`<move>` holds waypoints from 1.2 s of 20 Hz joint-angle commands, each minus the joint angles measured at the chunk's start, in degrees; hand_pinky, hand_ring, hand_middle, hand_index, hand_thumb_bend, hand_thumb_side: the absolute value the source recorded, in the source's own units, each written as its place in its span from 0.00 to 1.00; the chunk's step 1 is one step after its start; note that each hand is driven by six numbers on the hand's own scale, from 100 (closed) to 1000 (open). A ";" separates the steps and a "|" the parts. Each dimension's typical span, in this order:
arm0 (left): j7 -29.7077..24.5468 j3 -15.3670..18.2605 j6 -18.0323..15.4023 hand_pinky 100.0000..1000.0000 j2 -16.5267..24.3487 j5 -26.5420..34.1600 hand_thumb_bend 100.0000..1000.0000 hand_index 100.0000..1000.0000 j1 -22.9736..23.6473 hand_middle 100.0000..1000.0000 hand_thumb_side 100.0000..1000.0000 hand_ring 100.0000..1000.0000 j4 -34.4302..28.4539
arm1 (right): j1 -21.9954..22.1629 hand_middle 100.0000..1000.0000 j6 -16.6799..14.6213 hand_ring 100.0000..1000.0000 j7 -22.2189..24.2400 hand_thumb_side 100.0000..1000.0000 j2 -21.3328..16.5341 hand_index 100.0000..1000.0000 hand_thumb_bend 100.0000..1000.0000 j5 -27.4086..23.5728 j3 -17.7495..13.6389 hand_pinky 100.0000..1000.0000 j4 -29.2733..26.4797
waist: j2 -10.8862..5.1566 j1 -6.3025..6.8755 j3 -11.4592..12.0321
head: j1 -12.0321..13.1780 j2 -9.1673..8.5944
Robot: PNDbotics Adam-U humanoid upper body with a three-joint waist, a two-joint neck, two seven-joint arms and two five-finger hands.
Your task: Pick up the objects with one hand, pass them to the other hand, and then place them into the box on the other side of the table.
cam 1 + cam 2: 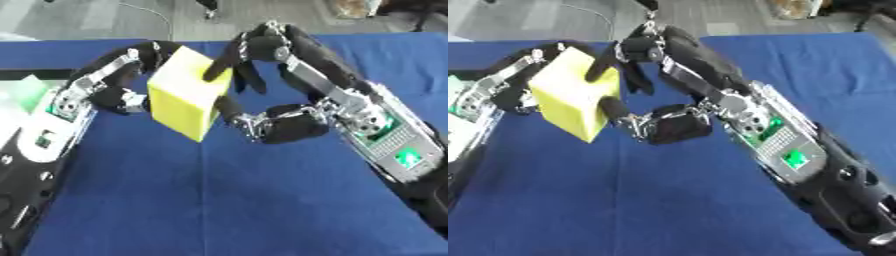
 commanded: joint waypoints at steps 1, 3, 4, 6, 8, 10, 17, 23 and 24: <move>-2.26 0.13 -0.81 0.78 1.77 0.27 0.74 0.90 -0.78 0.79 0.60 0.76 -0.64 | -1.03 0.09 0.36 0.31 0.05 0.00 -0.68 0.26 0.00 -0.07 -0.55 0.62 -1.16 | -1.58 -0.35 -0.06 | -0.20 -0.14; -3.62 0.24 -1.46 0.79 2.28 0.30 0.75 0.90 -0.58 0.79 0.61 0.76 -0.55 | -1.09 0.09 0.86 0.31 -0.13 0.00 -0.74 0.26 0.00 0.29 -0.59 0.62 -1.16 | -1.58 -0.33 -0.08 | -0.21 -0.14; -4.23 0.33 -1.77 0.79 2.54 0.36 0.75 0.91 -0.50 0.80 0.61 0.77 -0.50 | -1.09 0.08 1.06 0.30 -0.23 0.00 -0.76 0.26 0.00 0.45 -0.58 0.62 -1.16 | -1.58 -0.34 -0.08 | -0.23 -0.14; -5.39 0.62 -2.38 0.80 3.01 0.50 0.76 0.91 -0.35 0.80 0.62 0.77 -0.42 | -1.10 0.08 1.34 0.30 -0.41 0.00 -0.78 0.26 0.00 0.71 -0.55 0.62 -1.16 | -1.57 -0.34 -0.10 | -0.25 -0.14; -6.25 1.05 -2.94 0.80 3.50 0.50 0.76 0.91 -0.22 0.80 0.62 0.77 -0.29 | -1.12 0.08 1.51 0.30 -0.54 0.00 -0.80 0.26 0.00 0.90 -0.53 0.62 -1.16 | -1.56 -0.33 -0.12 | -0.25 -0.14; -6.91 1.53 -3.37 0.80 4.01 0.84 0.76 0.91 -0.12 0.80 0.62 0.77 -0.12 | -1.15 0.08 1.58 0.30 -0.62 0.00 -0.84 0.26 0.00 1.02 -0.50 0.62 -1.16 | -1.55 -0.31 -0.15 | -0.30 -0.14; -7.52 2.63 -3.68 0.80 5.07 2.29 0.76 0.91 -0.04 0.80 0.63 0.77 -0.07 | -1.10 0.08 1.84 0.30 -0.64 0.00 -0.98 0.25 0.00 1.13 -0.42 0.61 -1.16 | -1.53 -0.23 -0.07 | -0.50 -0.14; -7.26 2.20 -2.37 0.80 4.29 4.75 0.74 0.91 -0.68 0.80 0.65 0.77 -0.80 | -0.89 0.08 2.22 0.30 -0.45 0.00 -1.10 0.25 0.00 1.26 -0.20 0.61 -1.16 | -1.53 -0.26 0.07 | -0.57 -0.14; -7.43 1.96 -2.15 0.80 4.20 5.25 0.74 0.91 -0.80 0.80 0.65 0.77 -1.00 | -0.83 0.08 2.26 0.30 -0.43 0.00 -1.15 0.25 0.00 1.34 -0.18 0.61 -1.16 | -1.53 -0.24 0.08 | -0.60 -0.14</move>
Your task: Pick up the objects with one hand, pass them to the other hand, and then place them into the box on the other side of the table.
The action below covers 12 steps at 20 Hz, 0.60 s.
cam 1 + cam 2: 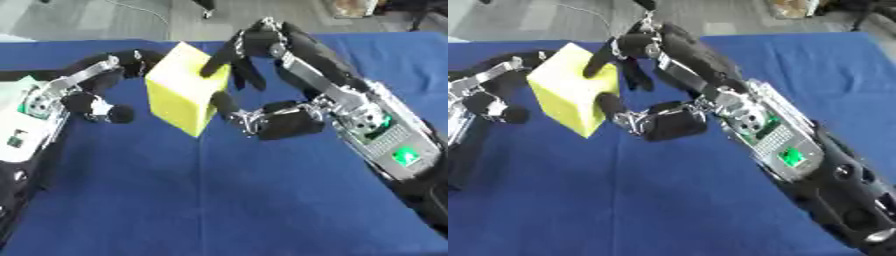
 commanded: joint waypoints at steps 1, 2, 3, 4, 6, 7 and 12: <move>-0.36 -0.08 0.76 0.80 0.66 1.90 0.74 0.91 -1.42 0.80 0.65 0.77 -1.52 | -0.62 0.08 0.28 0.30 -0.02 0.00 -1.16 0.25 0.00 0.38 -0.24 0.61 -1.16 | -1.54 -0.22 0.08 | -0.15 -0.14; -0.61 -0.30 0.96 0.79 0.60 2.51 0.74 0.91 -1.44 0.80 0.65 0.77 -1.82 | -0.60 0.08 0.27 0.30 -0.05 0.00 -1.19 0.25 0.00 0.45 -0.26 0.61 -1.16 | -1.55 -0.20 0.09 | -0.21 -0.14; -0.84 -0.49 1.19 0.80 0.54 3.11 0.74 0.91 -1.48 0.80 0.65 0.77 -2.12 | -0.60 0.08 0.24 0.30 -0.07 0.00 -1.21 0.25 0.00 0.49 -0.25 0.61 -1.16 | -1.55 -0.17 0.11 | -0.29 -0.14; -1.06 -0.69 1.42 0.80 0.48 3.65 0.74 0.91 -1.55 0.80 0.66 0.77 -2.41 | -0.60 0.08 0.22 0.30 -0.07 0.00 -1.23 0.25 0.00 0.51 -0.24 0.61 -1.16 | -1.56 -0.14 0.13 | -0.35 -0.14; -1.45 -1.07 1.89 0.80 0.40 4.60 0.74 0.91 -1.73 0.80 0.66 0.77 -2.92 | -0.58 0.08 0.19 0.30 -0.08 0.00 -1.23 0.25 0.00 0.55 -0.23 0.61 -1.16 | -1.58 -0.09 0.13 | -0.36 -0.14; -1.71 -1.33 2.08 0.80 0.37 5.01 0.74 0.91 -1.86 0.80 0.66 0.77 -3.20 | -0.57 0.08 0.20 0.30 -0.09 0.00 -1.22 0.25 0.00 0.56 -0.23 0.61 -1.16 | -1.59 -0.08 0.12 | -0.37 -0.14; -2.55 -2.06 2.80 0.80 0.15 6.60 0.73 0.91 -2.16 0.80 0.66 0.78 -4.82 | -0.52 0.08 0.10 0.30 -0.15 0.00 -1.20 0.25 0.00 0.60 -0.23 0.61 -1.16 | -1.60 -0.07 0.13 | -0.37 -0.14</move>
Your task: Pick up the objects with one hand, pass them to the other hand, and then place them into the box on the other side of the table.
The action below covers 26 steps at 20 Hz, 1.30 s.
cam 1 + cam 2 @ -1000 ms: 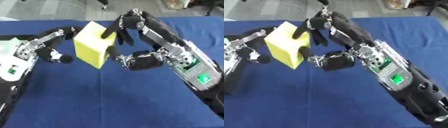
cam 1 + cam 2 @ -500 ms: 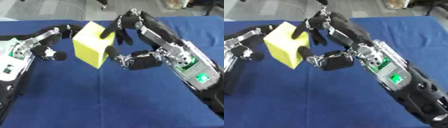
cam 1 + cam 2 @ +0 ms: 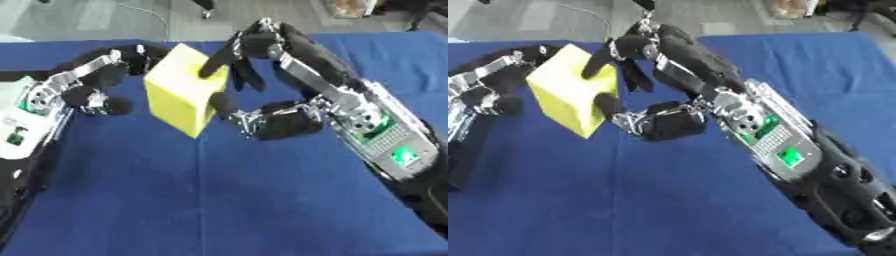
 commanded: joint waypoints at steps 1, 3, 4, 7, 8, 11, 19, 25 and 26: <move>-0.44 -0.17 0.47 0.80 0.29 1.15 0.73 0.91 -1.36 0.80 0.66 0.78 -1.95 | -0.56 0.08 0.02 0.30 -0.21 0.00 -1.15 0.25 0.00 0.25 -0.30 0.61 -1.16 | -1.61 -0.07 0.07 | -0.08 -0.14; -0.64 -0.47 0.69 0.80 0.18 1.36 0.73 0.91 -1.55 0.81 0.65 0.78 -2.38 | -0.55 0.08 0.00 0.30 -0.22 0.00 -1.14 0.25 0.00 0.25 -0.30 0.61 -1.16 | -1.64 -0.06 0.06 | -0.08 -0.14; -0.73 -0.63 0.77 0.80 0.10 1.37 0.72 0.91 -1.64 0.81 0.65 0.78 -2.51 | -0.55 0.08 0.00 0.30 -0.23 0.00 -1.13 0.25 0.00 0.25 -0.31 0.61 -1.16 | -1.66 -0.07 0.06 | -0.07 -0.14; -0.73 -0.93 0.83 0.80 -0.31 0.91 0.72 0.91 -1.89 0.81 0.65 0.78 -2.53 | -0.55 0.08 -0.04 0.30 -0.26 0.00 -1.09 0.25 0.00 0.24 -0.33 0.61 -1.16 | -1.69 -0.12 0.06 | -0.06 -0.14; -0.70 -1.02 0.80 0.80 -0.48 0.68 0.72 0.91 -1.98 0.81 0.64 0.78 -2.45 | -0.54 0.08 -0.04 0.30 -0.27 0.00 -1.08 0.25 0.00 0.24 -0.32 0.61 -1.16 | -1.69 -0.15 0.05 | -0.03 -0.14; -0.31 -1.10 0.50 0.80 -1.07 -0.11 0.70 0.91 -2.21 0.81 0.64 0.78 -2.36 | -0.52 0.07 -0.03 0.30 -0.32 0.00 -1.01 0.25 0.00 0.25 -0.32 0.61 -1.16 | -1.67 -0.23 0.03 | -0.01 -0.14; 0.07 -1.68 0.37 0.80 -2.34 -0.44 0.68 0.91 -2.69 0.81 0.64 0.78 -2.24 | -0.56 0.07 0.01 0.30 -0.35 0.00 -0.89 0.25 0.00 0.16 -0.27 0.61 -1.16 | -1.65 -0.27 -0.01 | 0.18 -0.14; -0.29 -2.03 0.63 0.80 -3.00 0.47 0.67 0.91 -2.94 0.81 0.64 0.78 -2.66 | -0.52 0.07 0.04 0.29 -0.36 0.00 -0.88 0.24 0.00 0.13 -0.29 0.61 -1.16 | -1.67 -0.29 0.00 | 0.12 -0.14; -0.42 -2.09 0.70 0.80 -3.03 0.65 0.67 0.91 -2.95 0.81 0.64 0.78 -2.73 | -0.51 0.07 0.06 0.29 -0.36 0.00 -0.88 0.24 0.00 0.11 -0.29 0.61 -1.16 | -1.67 -0.28 0.00 | 0.12 -0.14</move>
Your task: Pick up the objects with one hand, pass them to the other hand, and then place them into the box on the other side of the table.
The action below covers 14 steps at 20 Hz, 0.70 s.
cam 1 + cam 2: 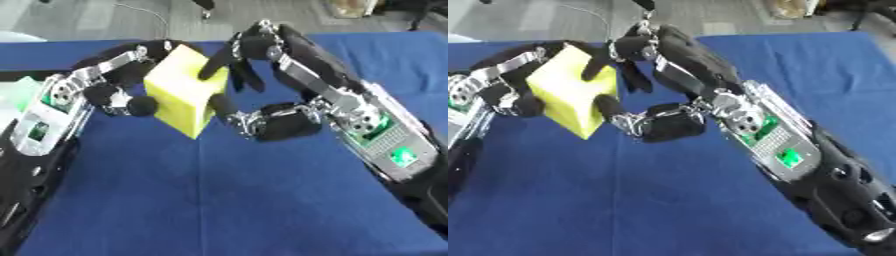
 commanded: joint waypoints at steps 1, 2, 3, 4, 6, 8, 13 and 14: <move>-0.33 0.06 0.25 0.80 0.20 0.77 0.67 0.91 -1.41 0.81 0.64 0.78 -1.41 | -0.54 0.07 0.07 0.29 -0.15 0.00 -0.88 0.24 0.00 0.01 -0.53 0.61 -1.16 | -1.67 -0.28 0.03 | 0.04 -0.14; -0.47 0.03 0.30 0.80 0.18 0.90 0.67 0.91 -1.43 0.81 0.64 0.78 -1.47 | -0.55 0.07 0.09 0.29 -0.16 0.00 -0.89 0.24 0.00 0.00 -0.54 0.61 -1.16 | -1.68 -0.27 0.03 | 0.03 -0.14; -0.59 0.00 0.34 0.80 0.14 1.04 0.67 0.91 -1.47 0.80 0.64 0.78 -1.52 | -0.57 0.07 0.09 0.29 -0.15 0.00 -0.91 0.24 0.00 -0.02 -0.54 0.61 -1.16 | -1.69 -0.27 0.04 | 0.03 -0.14; -0.70 -0.03 0.38 0.80 0.09 1.17 0.66 0.91 -1.52 0.80 0.63 0.77 -1.57 | -0.58 0.07 0.09 0.29 -0.14 0.00 -0.92 0.24 0.00 -0.04 -0.54 0.61 -1.16 | -1.70 -0.27 0.04 | 0.00 -0.14; -0.91 -0.12 0.42 0.80 -0.02 1.45 0.66 0.90 -1.63 0.79 0.63 0.77 -1.70 | -0.58 0.07 0.12 0.29 -0.12 0.00 -0.94 0.24 0.01 -0.09 -0.54 0.61 -1.16 | -1.72 -0.27 0.05 | -0.02 -0.14; -1.03 -0.19 0.50 0.80 -0.17 1.65 0.66 0.90 -1.75 0.79 0.63 0.76 -1.83 | -0.59 0.07 0.16 0.29 -0.09 0.00 -0.97 0.24 0.01 -0.17 -0.54 0.61 -1.16 | -1.72 -0.27 0.04 | -0.05 -0.14; -1.17 -0.38 0.75 0.79 -0.45 2.41 0.63 0.89 -1.96 0.75 0.61 0.74 -2.17 | -0.72 0.07 0.16 0.29 0.00 0.00 -1.04 0.24 0.01 -0.32 -0.56 0.61 -1.16 | -1.73 -0.24 0.03 | -0.05 -0.14; -1.19 -0.42 0.80 0.79 -0.46 2.57 0.61 0.87 -1.97 0.73 0.59 0.72 -2.24 | -0.73 0.07 0.16 0.29 0.01 0.00 -1.05 0.24 0.01 -0.34 -0.57 0.61 -1.16 | -1.73 -0.23 0.02 | -0.07 -0.14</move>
